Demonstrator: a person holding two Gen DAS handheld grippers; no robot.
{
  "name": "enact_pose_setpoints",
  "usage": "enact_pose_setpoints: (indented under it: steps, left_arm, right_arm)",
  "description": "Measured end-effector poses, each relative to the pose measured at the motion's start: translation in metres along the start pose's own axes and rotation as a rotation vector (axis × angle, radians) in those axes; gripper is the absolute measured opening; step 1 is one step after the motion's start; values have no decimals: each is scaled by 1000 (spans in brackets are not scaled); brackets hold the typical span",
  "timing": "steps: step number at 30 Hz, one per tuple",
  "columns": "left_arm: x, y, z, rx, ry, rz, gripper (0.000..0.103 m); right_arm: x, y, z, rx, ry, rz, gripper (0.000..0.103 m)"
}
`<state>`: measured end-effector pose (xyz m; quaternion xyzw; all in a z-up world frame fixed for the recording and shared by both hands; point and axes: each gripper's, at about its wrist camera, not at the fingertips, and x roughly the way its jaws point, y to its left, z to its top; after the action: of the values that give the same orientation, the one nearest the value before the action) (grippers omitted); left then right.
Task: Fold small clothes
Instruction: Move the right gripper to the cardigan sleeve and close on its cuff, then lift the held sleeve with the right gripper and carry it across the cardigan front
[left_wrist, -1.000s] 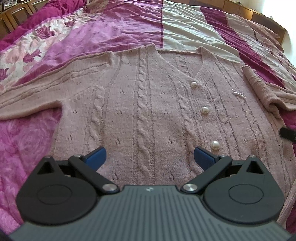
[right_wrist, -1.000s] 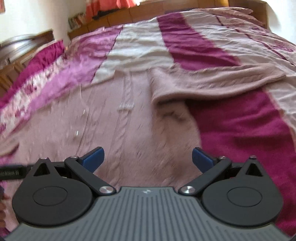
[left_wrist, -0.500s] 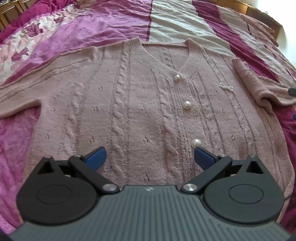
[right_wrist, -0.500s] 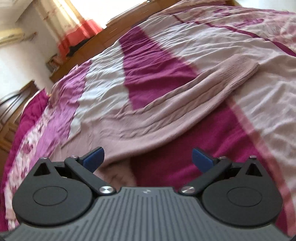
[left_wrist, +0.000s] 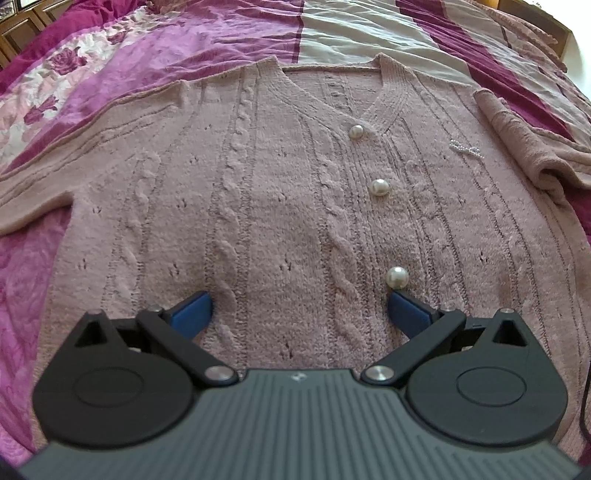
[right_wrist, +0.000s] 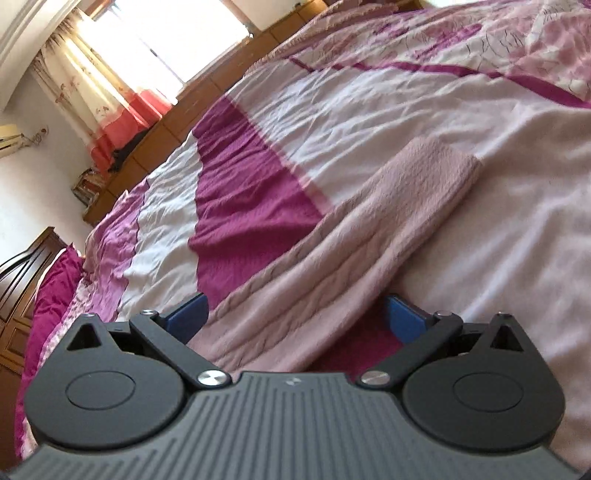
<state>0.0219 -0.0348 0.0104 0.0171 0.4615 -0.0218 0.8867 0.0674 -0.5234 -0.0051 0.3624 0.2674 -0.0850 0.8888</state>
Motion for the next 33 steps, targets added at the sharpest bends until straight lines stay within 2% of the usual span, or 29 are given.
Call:
enact_pose_setpoints:
  steps: [7, 11, 13, 14, 15, 16, 17, 18, 20, 24, 33]
  left_arm:
    - [0, -1, -1, 8, 0, 5, 103]
    - [1, -3, -2, 17, -10, 13, 103]
    - [2, -4, -2, 19, -11, 15, 103]
    - [2, -4, -2, 21, -11, 16, 103]
    - [2, -5, -2, 23, -11, 18, 103]
    - [2, -5, -2, 24, -12, 18, 103]
    - [2, -4, -3, 25, -13, 17, 103]
    - [2, -4, -3, 25, -14, 16, 103]
    - [2, -4, -4, 27, -20, 14, 103]
    - [2, -4, -5, 33, -27, 13, 103]
    - [-1, -1, -5, 34, -34, -3, 103]
  right_arm:
    - [21, -5, 9, -10, -84, -20, 97]
    - [28, -4, 9, -24, -96, -47, 86]
    - [31, -2, 10, -30, -92, -74, 76]
    - [31, -2, 11, -33, -91, -83, 64]
    - [31, -3, 11, -31, -86, -93, 45]
    - [30, -5, 13, -18, -81, -105, 37]
    - [29, -8, 13, 2, -80, -97, 24]
    - [26, -11, 14, 25, -80, -80, 19]
    - [17, -13, 15, 44, -91, -54, 16]
    - [-3, -1, 18, -14, -128, -32, 15]
    - [-60, 34, 46, -38, -230, 46, 14]
